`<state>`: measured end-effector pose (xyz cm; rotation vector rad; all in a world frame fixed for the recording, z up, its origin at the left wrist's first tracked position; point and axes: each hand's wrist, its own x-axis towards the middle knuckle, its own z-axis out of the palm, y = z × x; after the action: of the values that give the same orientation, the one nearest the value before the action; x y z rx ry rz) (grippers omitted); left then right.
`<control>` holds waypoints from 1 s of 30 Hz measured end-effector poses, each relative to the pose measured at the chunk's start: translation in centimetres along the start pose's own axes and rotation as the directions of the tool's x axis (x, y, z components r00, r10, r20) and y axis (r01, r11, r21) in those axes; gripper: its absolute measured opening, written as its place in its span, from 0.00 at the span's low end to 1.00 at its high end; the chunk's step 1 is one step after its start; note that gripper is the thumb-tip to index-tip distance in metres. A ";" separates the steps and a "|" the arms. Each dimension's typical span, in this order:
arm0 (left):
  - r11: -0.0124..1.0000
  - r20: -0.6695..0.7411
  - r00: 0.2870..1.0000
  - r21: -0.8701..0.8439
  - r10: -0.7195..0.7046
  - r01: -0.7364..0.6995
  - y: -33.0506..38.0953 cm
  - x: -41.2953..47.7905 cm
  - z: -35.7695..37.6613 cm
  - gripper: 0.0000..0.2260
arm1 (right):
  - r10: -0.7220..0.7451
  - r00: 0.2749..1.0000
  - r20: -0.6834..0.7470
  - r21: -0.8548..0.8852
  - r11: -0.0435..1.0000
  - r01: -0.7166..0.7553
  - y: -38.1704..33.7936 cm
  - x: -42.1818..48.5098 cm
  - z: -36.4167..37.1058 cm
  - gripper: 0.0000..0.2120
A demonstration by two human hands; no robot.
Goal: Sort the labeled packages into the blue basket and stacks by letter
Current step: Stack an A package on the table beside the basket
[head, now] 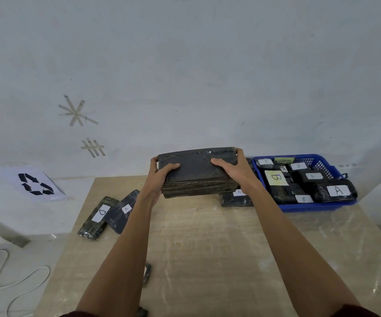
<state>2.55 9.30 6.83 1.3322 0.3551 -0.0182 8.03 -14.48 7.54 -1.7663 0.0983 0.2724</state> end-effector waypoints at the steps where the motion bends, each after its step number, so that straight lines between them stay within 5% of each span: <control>1: 1.000 -0.014 1.000 0.015 -0.004 0.005 0.1 0.0 0.0 0.23 | -0.029 1.000 0.003 -0.016 0.999 0.029 0.2 -0.1 -0.1 0.50; 5: 0.997 -0.077 0.996 0.063 -0.040 0.045 0.9 -0.2 0.5 0.22 | -0.146 0.989 0.020 -0.156 0.977 0.147 0.5 -0.1 -0.6 0.41; 9: 0.993 -0.062 0.997 0.108 -0.046 0.052 1.9 -0.1 1.1 0.25 | -0.205 0.975 0.088 -0.486 0.845 0.222 0.8 -0.6 -0.6 0.29; 16: 0.981 -0.061 0.998 0.194 -0.002 0.014 3.5 -0.4 2.7 0.23 | -0.245 0.944 0.220 -0.759 0.565 0.323 2.4 -0.6 -0.4 0.71; 19: 0.972 -0.040 0.999 0.236 0.016 -0.006 3.9 -0.4 3.0 0.23 | -0.360 0.900 0.246 -0.797 0.453 0.399 2.6 0.0 -1.1 0.72; 30: 0.856 -0.002 0.991 0.505 0.134 -0.115 4.6 0.5 5.0 0.27 | -0.399 0.887 0.232 -0.720 0.543 0.432 1.5 1.1 -0.2 0.57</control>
<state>5.25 5.81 12.02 1.8784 0.3042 0.0240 8.77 -14.94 5.94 -2.5584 -0.5596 -0.0294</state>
